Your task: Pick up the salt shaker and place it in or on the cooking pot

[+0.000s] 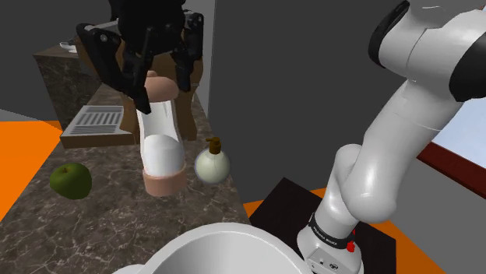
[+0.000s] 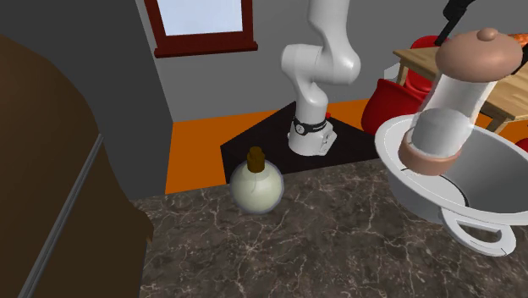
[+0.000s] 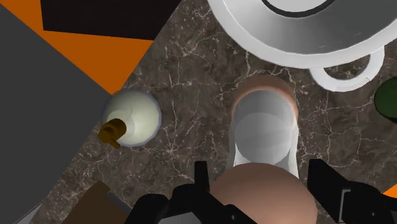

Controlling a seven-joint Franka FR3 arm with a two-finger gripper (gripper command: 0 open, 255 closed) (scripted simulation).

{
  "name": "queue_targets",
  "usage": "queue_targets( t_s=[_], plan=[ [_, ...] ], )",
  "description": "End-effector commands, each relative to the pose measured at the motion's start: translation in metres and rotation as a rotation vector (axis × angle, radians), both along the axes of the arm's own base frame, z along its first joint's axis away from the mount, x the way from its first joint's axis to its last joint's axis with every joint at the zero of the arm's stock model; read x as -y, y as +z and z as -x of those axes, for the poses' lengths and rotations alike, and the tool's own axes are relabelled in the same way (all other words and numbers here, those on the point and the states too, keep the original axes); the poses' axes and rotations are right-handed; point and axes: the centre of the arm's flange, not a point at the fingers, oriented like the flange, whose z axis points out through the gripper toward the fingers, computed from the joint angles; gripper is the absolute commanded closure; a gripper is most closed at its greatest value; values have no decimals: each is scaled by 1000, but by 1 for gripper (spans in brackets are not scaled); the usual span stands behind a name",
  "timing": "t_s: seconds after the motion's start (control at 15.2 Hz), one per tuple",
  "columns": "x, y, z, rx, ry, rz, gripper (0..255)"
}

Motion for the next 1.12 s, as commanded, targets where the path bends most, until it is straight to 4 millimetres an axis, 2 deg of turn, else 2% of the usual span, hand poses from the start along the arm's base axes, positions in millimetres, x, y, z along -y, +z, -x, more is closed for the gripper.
queue_targets(
  t_s=[0.0,1.06],
  plan=[
    [-5,5,25,0,-1,0,255],
    [-56,36,228,0,-1,0,255]
  ],
)
